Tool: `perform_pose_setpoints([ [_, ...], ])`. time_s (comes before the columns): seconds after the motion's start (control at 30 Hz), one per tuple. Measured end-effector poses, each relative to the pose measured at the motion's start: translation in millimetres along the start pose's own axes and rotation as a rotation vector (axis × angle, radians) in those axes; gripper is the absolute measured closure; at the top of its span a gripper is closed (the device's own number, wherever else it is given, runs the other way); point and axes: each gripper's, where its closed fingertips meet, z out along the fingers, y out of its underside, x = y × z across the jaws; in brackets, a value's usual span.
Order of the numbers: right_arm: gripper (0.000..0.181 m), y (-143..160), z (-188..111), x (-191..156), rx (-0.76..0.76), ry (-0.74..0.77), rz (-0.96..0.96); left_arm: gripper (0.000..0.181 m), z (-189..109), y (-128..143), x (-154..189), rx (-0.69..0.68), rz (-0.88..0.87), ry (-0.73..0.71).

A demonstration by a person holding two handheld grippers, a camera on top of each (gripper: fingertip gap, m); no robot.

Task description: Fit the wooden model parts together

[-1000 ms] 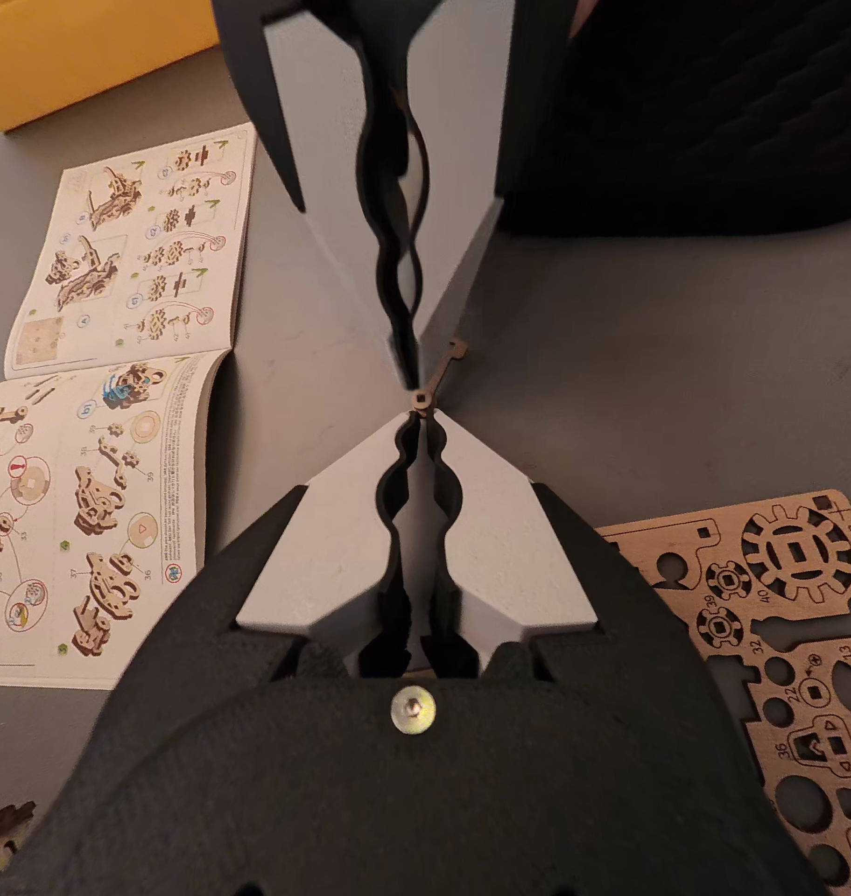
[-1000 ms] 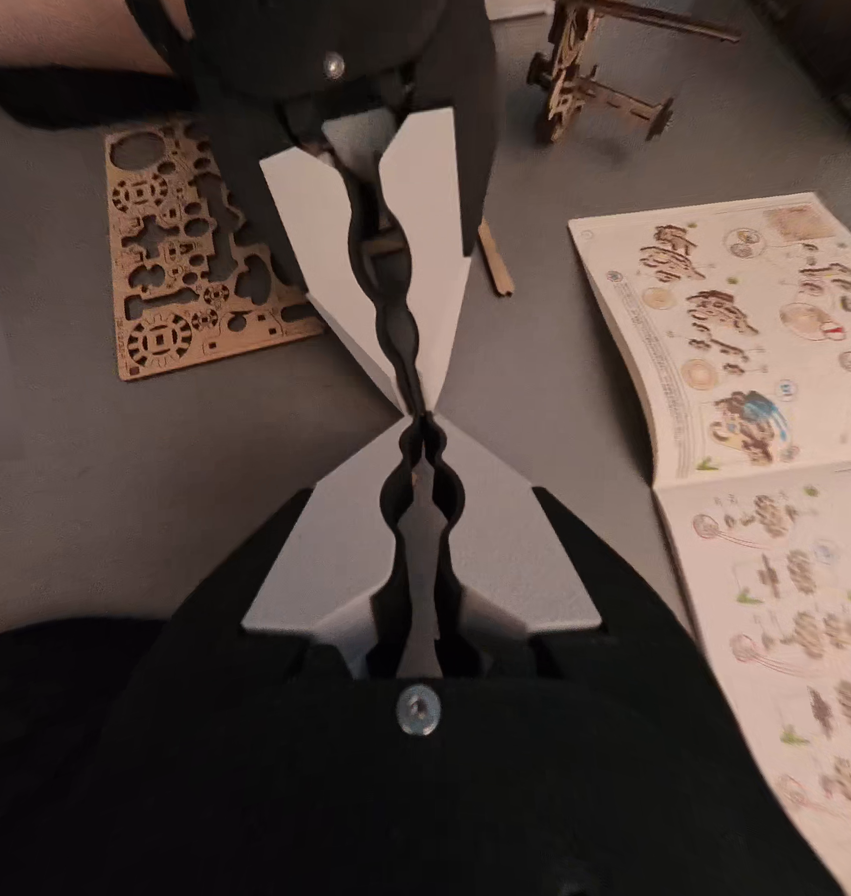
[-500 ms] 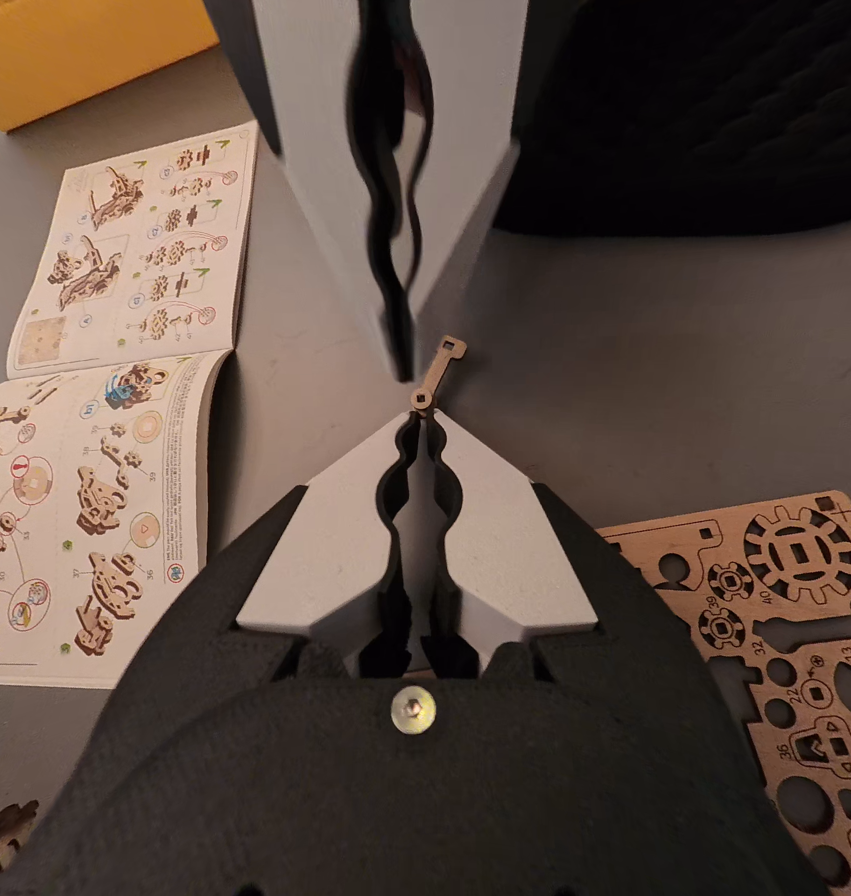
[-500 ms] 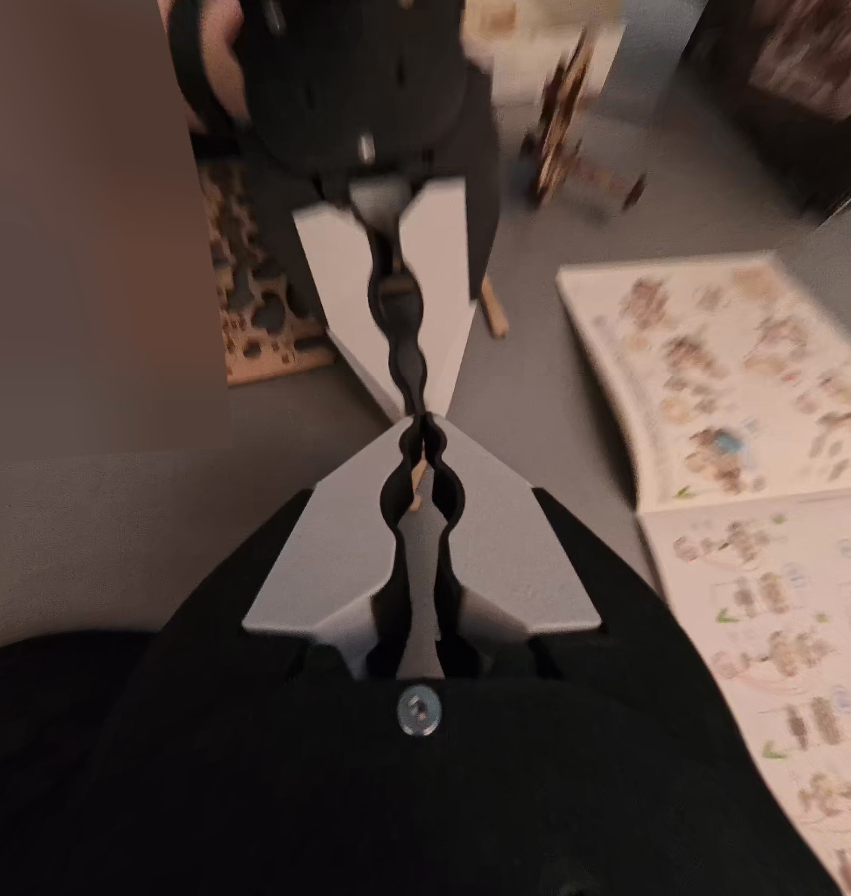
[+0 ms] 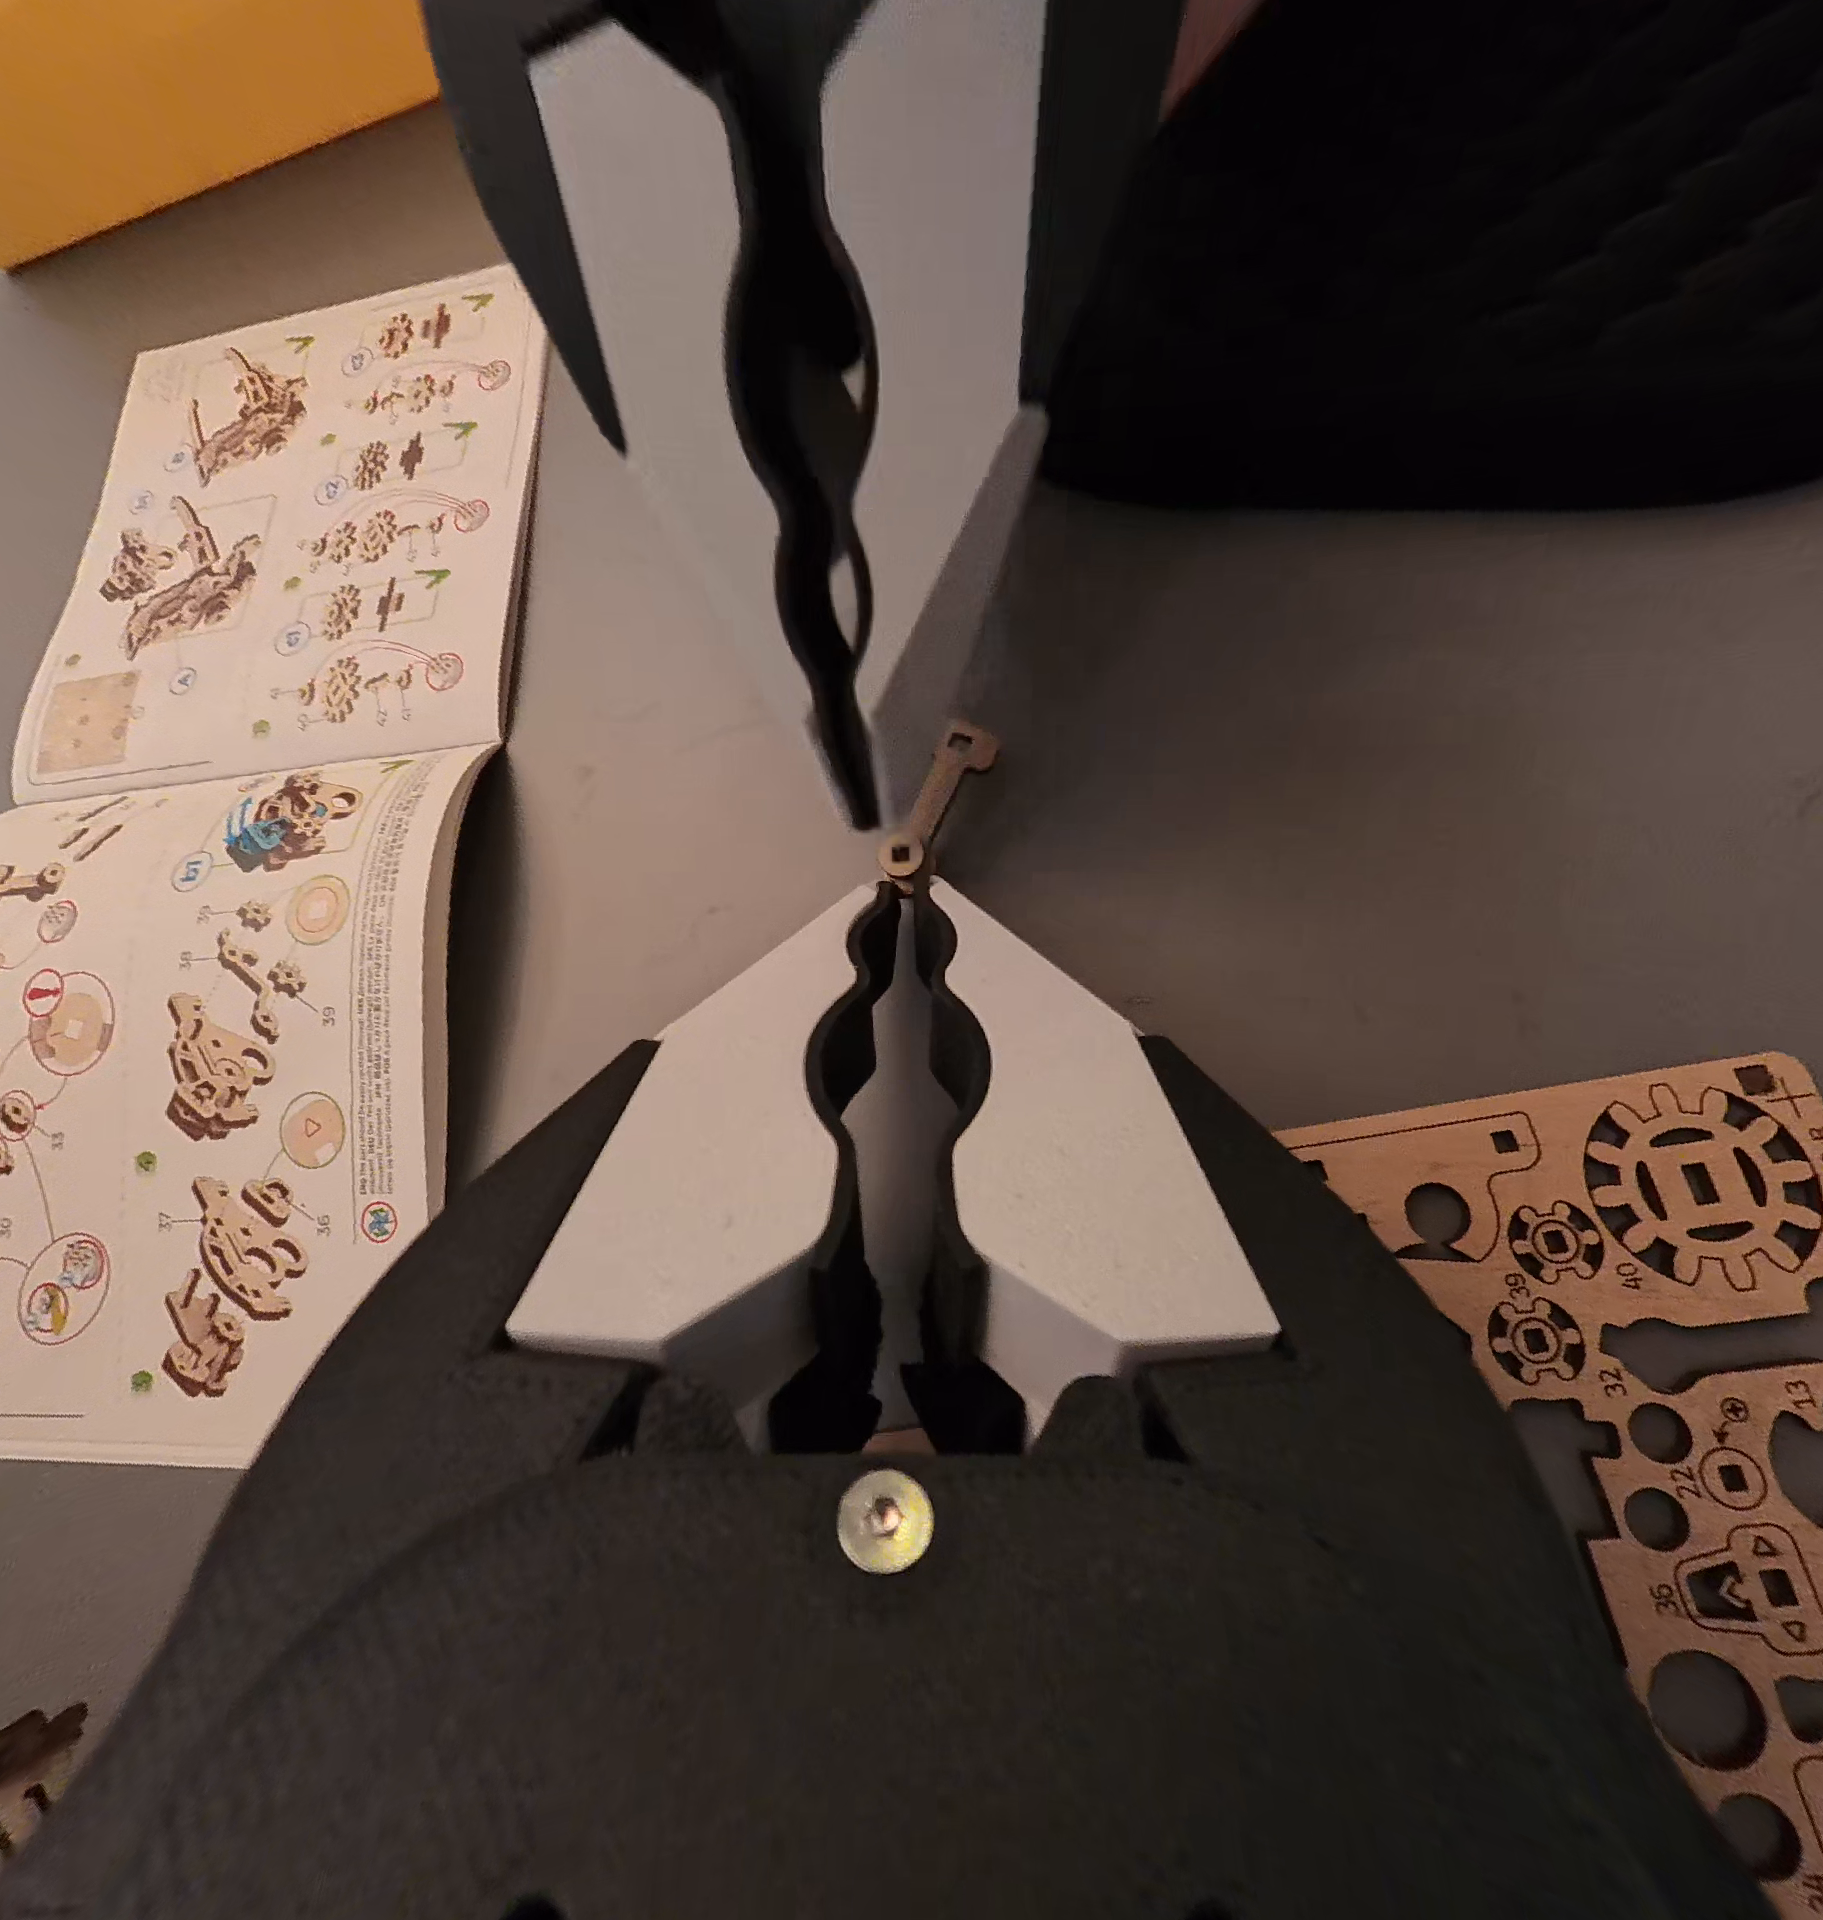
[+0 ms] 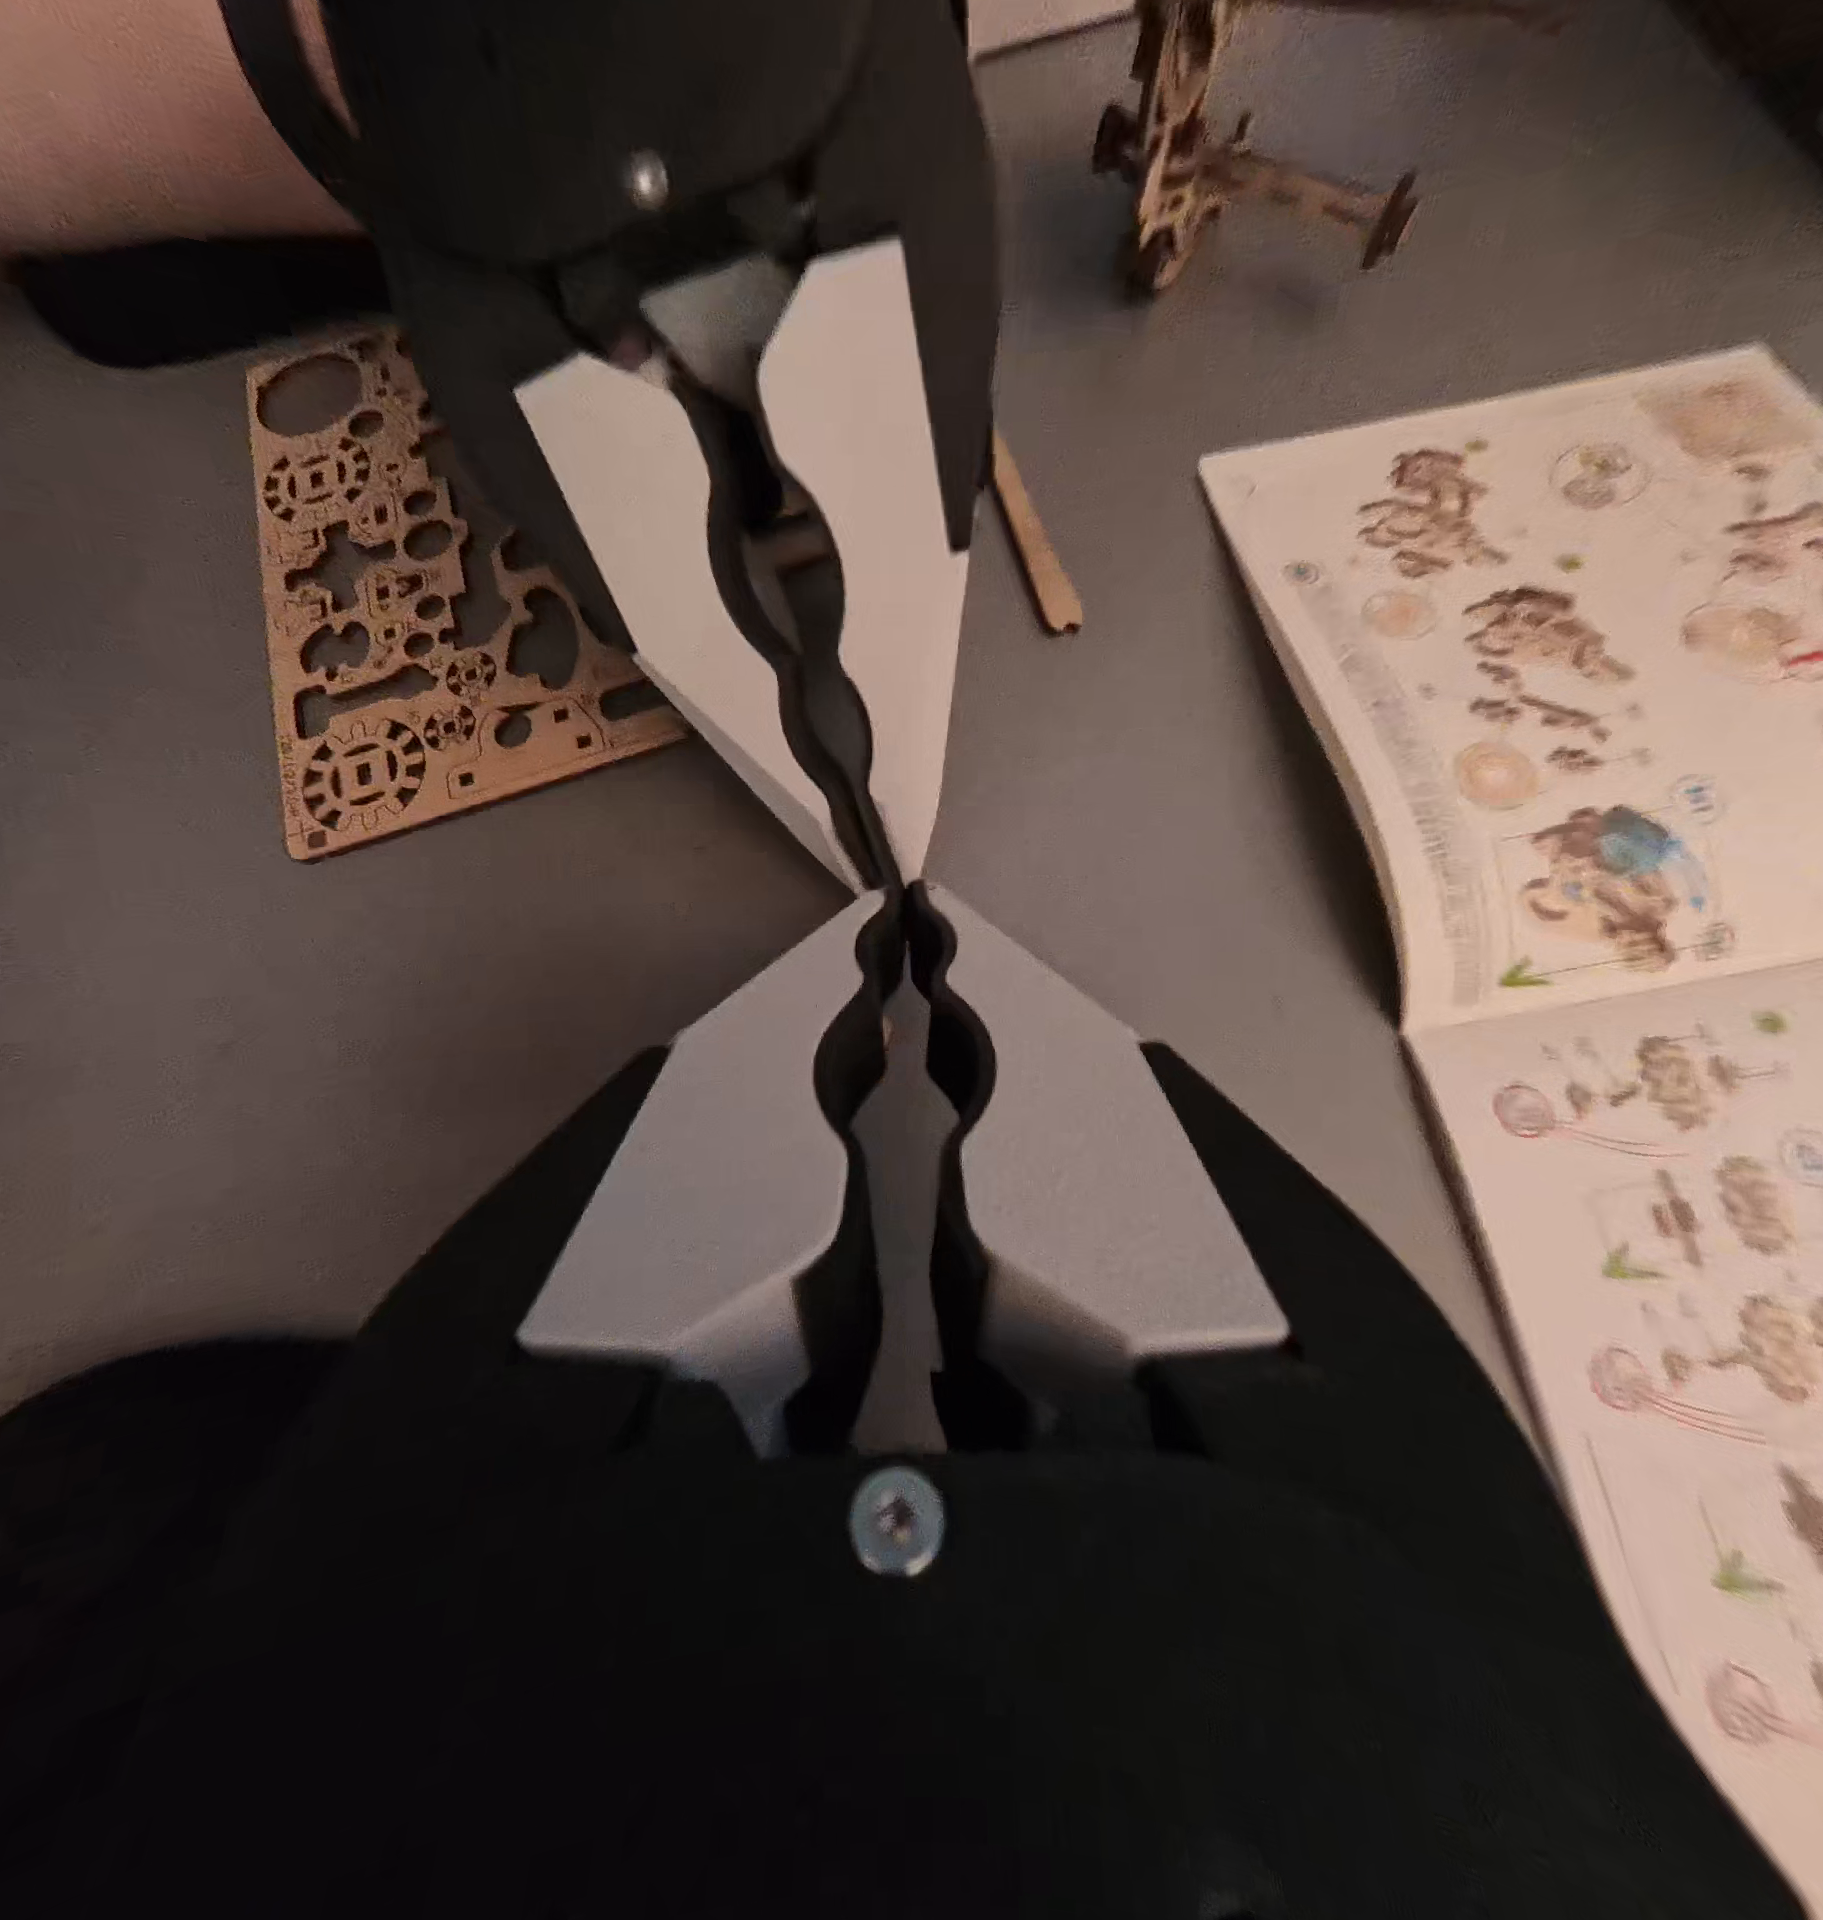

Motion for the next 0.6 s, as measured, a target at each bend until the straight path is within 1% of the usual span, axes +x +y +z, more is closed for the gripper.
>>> perform_pose_setpoints([
  [0.07,0.181,-16,-13,3,0.079,0.046,-0.029,0.18,0,1,0,-0.005,-0.009,0.005],
  [0.1,0.181,-21,-19,6,0.105,0.059,-0.007,0.18,-1,1,0,-0.002,-0.025,0.009],
  [0.13,0.181,-23,-24,9,0.131,0.056,0.024,0.18,-2,0,0,0.008,-0.057,0.023],
  [0.2,0.181,-21,-27,6,0.161,0.003,0.054,0.18,-6,-4,0,0.04,-0.172,0.076],
  [0.23,0.177,-20,-28,3,0.176,-0.02,0.035,0.18,-9,-4,-1,0.049,-0.248,0.101],
  [0.3,0.152,-25,-33,-6,0.234,-0.05,-0.011,0.18,-15,-5,2,0.064,-0.409,0.195],
  [0.33,0.151,-29,-36,-13,0.257,-0.083,-0.036,0.18,-17,-6,1,0.075,-0.487,0.223],
  [0.4,0.149,-28,-33,-19,0.254,-0.089,-0.1,0.18,-21,-8,4,0.099,-0.604,0.292],
  [0.43,0.149,-25,-29,-23,0.236,-0.087,-0.146,0.18,-22,-8,3,0.107,-0.646,0.302],
  [0.47,0.15,-20,-24,-24,0.2,-0.068,-0.19,0.18,-23,-8,3,0.111,-0.676,0.319],
  [0.5,0.151,-15,-19,-20,0.162,-0.017,-0.232,0.18,-25,-11,6,0.121,-0.7,0.352],
  [0.57,0.159,-6,-12,-20,0.1,0.015,-0.316,0.181,-28,-14,7,0.143,-0.767,0.396],
  [0.6,0.164,-6,-10,-19,0.097,0.035,-0.339,0.18,-30,-17,10,0.158,-0.79,0.434],
])
